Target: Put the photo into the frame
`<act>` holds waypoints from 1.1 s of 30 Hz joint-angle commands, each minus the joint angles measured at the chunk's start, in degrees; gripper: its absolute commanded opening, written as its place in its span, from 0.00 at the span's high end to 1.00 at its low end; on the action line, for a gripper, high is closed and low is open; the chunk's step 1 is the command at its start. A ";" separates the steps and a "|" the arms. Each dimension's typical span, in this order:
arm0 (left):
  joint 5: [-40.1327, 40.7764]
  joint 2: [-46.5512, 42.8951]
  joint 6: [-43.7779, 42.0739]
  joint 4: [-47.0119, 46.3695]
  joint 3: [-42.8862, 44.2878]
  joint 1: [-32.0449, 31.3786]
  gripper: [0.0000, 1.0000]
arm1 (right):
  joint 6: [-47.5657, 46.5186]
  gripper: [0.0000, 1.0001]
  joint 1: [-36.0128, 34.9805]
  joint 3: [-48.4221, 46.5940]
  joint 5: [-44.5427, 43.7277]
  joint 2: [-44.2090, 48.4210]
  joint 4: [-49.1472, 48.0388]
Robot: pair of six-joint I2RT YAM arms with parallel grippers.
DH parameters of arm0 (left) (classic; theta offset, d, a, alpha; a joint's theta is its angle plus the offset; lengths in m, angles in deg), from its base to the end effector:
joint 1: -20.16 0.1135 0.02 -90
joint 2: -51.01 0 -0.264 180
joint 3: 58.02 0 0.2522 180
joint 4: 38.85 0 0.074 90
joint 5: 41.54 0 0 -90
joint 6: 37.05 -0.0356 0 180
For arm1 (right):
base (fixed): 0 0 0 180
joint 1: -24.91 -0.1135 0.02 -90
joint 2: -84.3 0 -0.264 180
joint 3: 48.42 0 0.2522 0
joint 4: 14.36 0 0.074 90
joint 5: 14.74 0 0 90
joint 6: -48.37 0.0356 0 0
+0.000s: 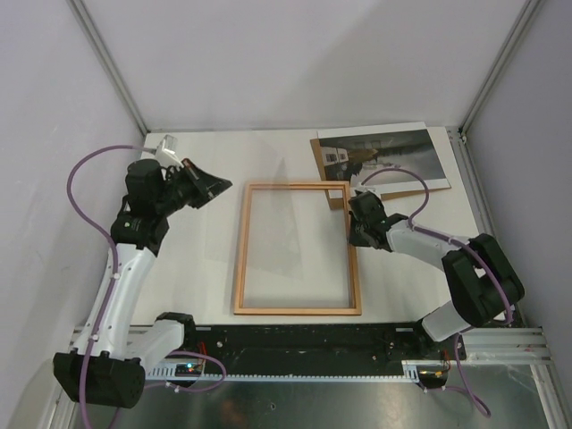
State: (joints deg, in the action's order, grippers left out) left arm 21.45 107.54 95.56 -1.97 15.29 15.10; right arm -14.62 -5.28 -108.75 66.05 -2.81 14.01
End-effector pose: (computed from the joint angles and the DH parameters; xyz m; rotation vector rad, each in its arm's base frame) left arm 0.2129 -0.0351 0.3702 -0.3237 1.9882 -0.9975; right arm 0.2572 0.1430 0.1740 -0.0063 2.5269 0.2009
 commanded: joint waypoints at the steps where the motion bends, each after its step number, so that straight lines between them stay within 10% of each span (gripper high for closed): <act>1: -6.37 -2.58 2.87 -7.62 -1.46 0.40 1.00 | 3.55 0.92 -0.95 0.53 2.16 2.63 -5.00; 14: -12.16 -5.20 8.42 -17.72 -13.08 0.40 1.00 | 5.50 0.34 -0.50 0.98 1.83 8.94 0.69; 33: -10.31 -13.52 24.54 -44.45 -37.19 -2.00 1.00 | 9.20 0.33 10.51 8.18 11.75 17.69 -0.41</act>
State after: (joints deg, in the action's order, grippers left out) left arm 10.59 96.16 117.06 -38.01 -19.74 14.51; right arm -7.39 4.38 -102.10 73.87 13.50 16.57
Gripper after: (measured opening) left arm 0.005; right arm 0.685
